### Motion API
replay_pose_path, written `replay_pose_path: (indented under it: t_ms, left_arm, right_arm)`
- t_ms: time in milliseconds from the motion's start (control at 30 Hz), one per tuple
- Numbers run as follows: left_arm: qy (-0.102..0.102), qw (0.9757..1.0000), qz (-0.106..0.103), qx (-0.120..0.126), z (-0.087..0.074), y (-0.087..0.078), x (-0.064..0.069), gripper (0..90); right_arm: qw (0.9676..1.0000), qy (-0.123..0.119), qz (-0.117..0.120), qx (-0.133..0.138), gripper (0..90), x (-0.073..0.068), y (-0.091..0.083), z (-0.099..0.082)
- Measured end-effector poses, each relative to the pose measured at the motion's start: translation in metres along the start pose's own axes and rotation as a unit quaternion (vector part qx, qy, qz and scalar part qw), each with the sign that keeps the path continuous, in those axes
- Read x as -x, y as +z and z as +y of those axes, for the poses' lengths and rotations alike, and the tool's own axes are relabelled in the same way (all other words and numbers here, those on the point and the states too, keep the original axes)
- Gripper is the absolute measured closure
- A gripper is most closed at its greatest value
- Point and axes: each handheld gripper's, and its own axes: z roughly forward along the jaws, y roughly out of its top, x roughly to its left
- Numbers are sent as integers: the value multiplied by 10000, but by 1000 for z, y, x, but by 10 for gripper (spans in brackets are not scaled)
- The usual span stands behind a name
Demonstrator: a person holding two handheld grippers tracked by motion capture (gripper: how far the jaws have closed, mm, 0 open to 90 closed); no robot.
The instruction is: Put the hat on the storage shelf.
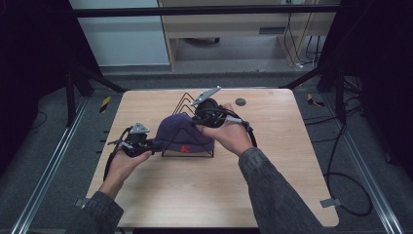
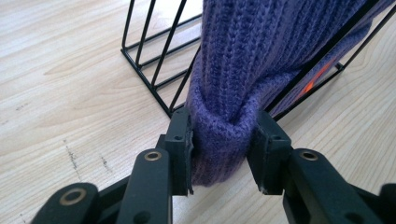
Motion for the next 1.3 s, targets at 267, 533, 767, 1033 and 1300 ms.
replay_pose_path:
  t_ms: [267, 533, 767, 1033, 1300]
  left_arm:
    - [-70, 10000, 68, 18, -7, -3, 1, 584]
    - [-133, 9988, 430, 199, -23, -20, 2, 499]
    - [-302, 9961, 833, 14, -50, -22, 3, 355]
    - [-757, 9894, 1240, -83, -69, -33, -17, 174]
    - [-995, 9857, 1337, -246, -77, -30, -21, 116]
  right_arm:
    - [10000, -34, 18, 55, 748, -2, -1, 0]
    - [9998, -29, -1, 183, 710, -2, -11, 4]
    - [9996, 56, -105, 253, 618, -3, -19, 3]
    - [9986, 164, -160, 466, 511, -3, -38, 0]
    - [9973, 228, -289, 636, 455, 5, -59, -8]
